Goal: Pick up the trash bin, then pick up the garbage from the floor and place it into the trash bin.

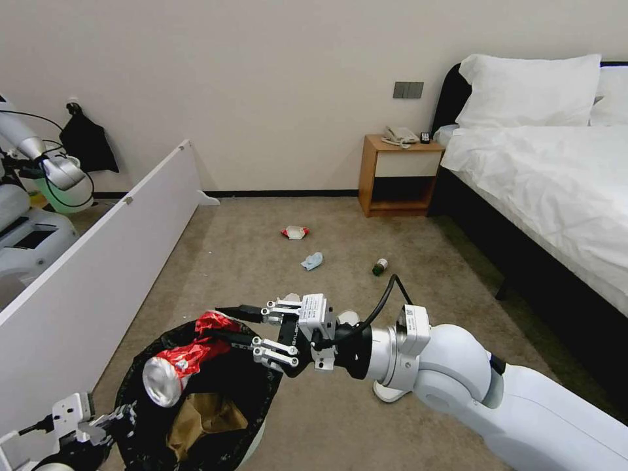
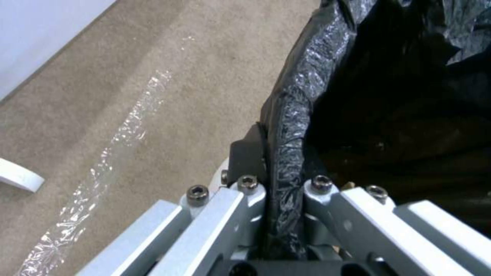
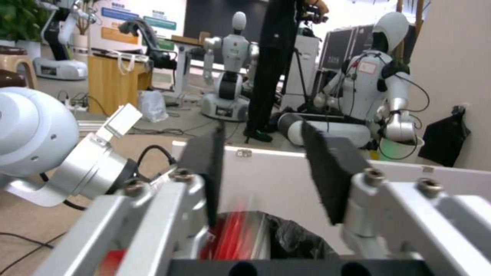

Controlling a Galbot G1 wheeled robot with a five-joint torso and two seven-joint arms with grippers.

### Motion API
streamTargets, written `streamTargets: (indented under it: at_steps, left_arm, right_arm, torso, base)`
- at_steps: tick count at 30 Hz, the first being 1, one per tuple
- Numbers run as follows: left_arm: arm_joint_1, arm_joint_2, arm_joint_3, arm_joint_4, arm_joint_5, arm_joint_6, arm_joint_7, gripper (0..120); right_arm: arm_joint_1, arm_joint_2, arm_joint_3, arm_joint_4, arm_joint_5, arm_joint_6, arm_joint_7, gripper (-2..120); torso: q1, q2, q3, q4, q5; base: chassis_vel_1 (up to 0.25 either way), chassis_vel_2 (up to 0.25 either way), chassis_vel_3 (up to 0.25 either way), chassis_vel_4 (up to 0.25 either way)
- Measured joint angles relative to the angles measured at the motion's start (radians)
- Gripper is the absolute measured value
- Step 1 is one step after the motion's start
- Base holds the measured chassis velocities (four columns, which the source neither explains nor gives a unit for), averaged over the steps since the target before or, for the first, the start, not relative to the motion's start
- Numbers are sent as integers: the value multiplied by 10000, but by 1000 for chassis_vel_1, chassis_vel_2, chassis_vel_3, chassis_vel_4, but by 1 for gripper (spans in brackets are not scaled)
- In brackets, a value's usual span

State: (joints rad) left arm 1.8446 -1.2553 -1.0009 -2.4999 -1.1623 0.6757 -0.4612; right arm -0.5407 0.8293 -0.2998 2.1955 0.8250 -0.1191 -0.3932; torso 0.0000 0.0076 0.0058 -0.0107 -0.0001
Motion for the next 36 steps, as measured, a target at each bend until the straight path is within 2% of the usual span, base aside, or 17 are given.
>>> streamTargets:
  at_steps: [4,6,7,9,11,12,14,15,25,27,28,29,31,32,33,34,36]
  left_arm:
    - [0,0,5,0,-1,0,-5,3]
    - [2,-1,12,0,-8,0,-7,3]
    - [2,-1,12,0,-8,0,-7,3]
    - [2,-10,24,0,-16,0,-10,3]
    - [2,-10,25,0,-16,0,-10,3]
    - [1,-10,27,0,-18,0,-11,3]
    - [1,-10,27,0,-18,0,-11,3]
    - [-1,-2,27,0,-24,0,-12,3]
    - [-3,-12,18,0,-29,1,-15,3]
    - [4,-15,32,0,-24,4,-15,3]
    - [-2,-15,81,0,-22,6,-14,3]
    - [-2,-15,81,0,-22,6,-14,3]
    - [2,-37,125,0,1,10,12,3]
    - [2,-37,125,0,1,10,12,3]
    - [6,-39,135,0,11,12,28,3]
    - [6,-39,135,0,11,12,28,3]
    - [-12,-16,140,0,34,13,47,3]
  right_arm:
    - [-39,1,3,4,-15,0,6,56]
    - [-78,4,2,3,-59,-1,8,68]
    - [-78,4,2,3,-59,-1,8,68]
    - [-82,26,-20,1,-71,0,14,79]
    - [-81,32,-25,3,-71,-1,17,83]
    - [-76,36,-31,8,-67,-3,22,90]
    - [-76,36,-31,8,-67,-3,22,90]
    - [-70,36,-33,26,-52,-6,29,98]
    - [-290,49,157,77,-20,-6,206,100]
    - [-885,-23,762,85,-46,33,555,100]
    - [-1895,-260,1811,128,-151,120,1025,100]
    - [-1895,-260,1811,128,-151,120,1025,100]
    - [-3877,-755,3735,169,-450,202,1370,100]
    - [-3877,-755,3735,169,-450,202,1370,100]
    - [-4730,-949,4574,139,-592,551,1477,100]
    - [-4730,-949,4574,139,-592,551,1477,100]
    - [-5952,-1058,5725,-8,-936,1180,1625,100]
  torso:
    - [0,0,0,0,0]
    - [0,0,0,0,1]
    - [0,0,0,0,1]
    - [0,0,0,0,0]
    - [0,0,0,0,0]
    - [0,0,0,0,0]
    - [0,0,0,0,0]
    - [0,0,0,0,0]
    - [0,0,0,2,0]
    - [0,0,0,2,1]
    - [0,0,0,2,1]
    - [0,0,0,2,1]
    - [0,1,0,-6,5]
    - [0,1,0,-6,5]
    - [0,1,-1,-3,3]
    - [0,1,-1,-3,3]
    - [0,0,0,-6,1]
  base:
    - [0,0,0,0]
    - [0,0,0,0]
    - [0,0,0,0]
    - [0,0,0,0]
    - [0,0,0,0]
    - [0,0,0,0]
    - [0,0,0,0]
    - [0,0,0,0]
    - [0,0,0,0]
    - [0,0,0,0]
    - [0,0,0,0]
    - [0,0,0,0]
    - [0,0,0,0]
    - [0,0,0,0]
    - [0,0,0,0]
    - [0,0,0,0]
    - [0,0,0,0]
